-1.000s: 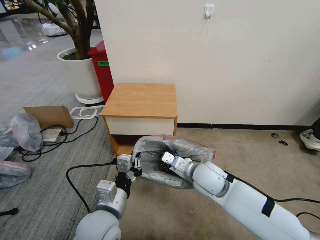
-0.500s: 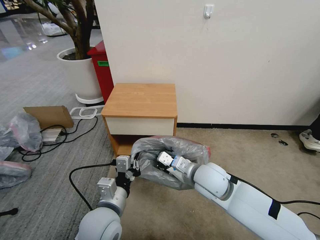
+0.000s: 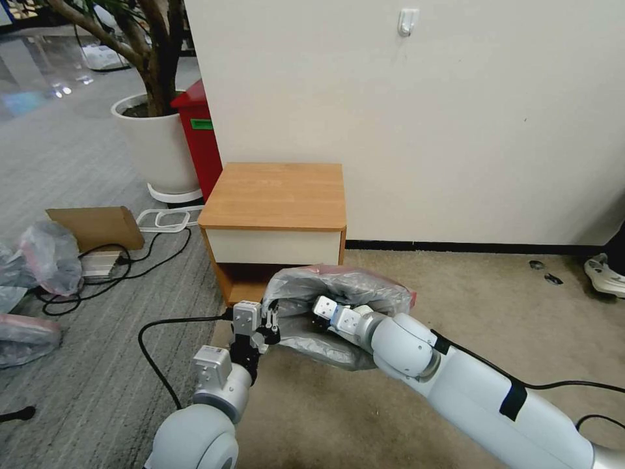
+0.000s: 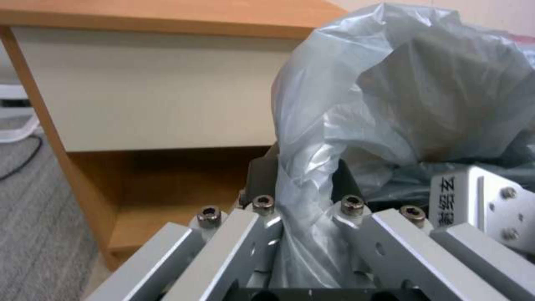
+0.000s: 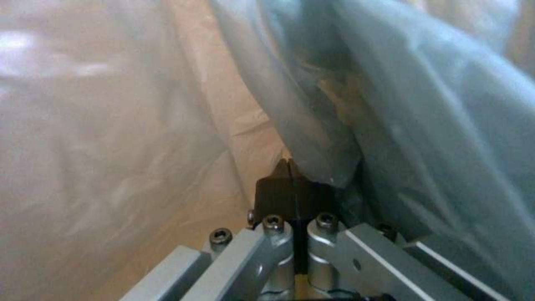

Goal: Pick up the garbage bag from the table and place it over the trash can.

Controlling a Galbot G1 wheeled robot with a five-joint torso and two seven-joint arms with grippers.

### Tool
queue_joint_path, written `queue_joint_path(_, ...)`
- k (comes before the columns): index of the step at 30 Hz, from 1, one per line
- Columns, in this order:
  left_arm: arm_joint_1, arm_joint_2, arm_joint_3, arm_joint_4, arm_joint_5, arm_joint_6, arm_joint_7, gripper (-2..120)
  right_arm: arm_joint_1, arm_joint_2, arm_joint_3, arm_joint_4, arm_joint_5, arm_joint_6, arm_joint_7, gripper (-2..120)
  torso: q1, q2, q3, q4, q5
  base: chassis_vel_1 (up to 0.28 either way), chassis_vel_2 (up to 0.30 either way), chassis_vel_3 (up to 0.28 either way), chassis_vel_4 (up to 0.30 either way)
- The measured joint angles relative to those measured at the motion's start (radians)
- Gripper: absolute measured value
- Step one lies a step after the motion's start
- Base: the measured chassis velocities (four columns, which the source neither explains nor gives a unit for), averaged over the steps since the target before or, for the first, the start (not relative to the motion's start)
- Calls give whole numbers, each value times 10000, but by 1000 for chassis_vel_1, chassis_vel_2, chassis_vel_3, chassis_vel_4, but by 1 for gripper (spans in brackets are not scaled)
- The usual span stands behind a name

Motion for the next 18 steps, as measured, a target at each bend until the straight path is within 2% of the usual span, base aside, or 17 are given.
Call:
queue_joint_path(7,-290,30,-264,78,-538,772,-206,5,180,-153,-131,161,-236,108,-346,0,0,0,0,0,0,0,0,0,0)
queue_joint_path(11,-439,33,-318,242,-790,1008,-438,5,257,-327,-35,380,394,111,-397,0,0,0,0,0,0,0,0,0,0)
queue_joint_path(13,-595,-8,-329,346,-1260,1157,-711,5,265,-438,88,530,975,85,-463,0,0,0,0,0,-1,0,0,0,0)
queue_joint_path(18,-829,-82,-397,515,-1605,1220,-951,5,212,-545,168,618,1341,220,-691,0,0,0,0,-1,0,0,0,0,0)
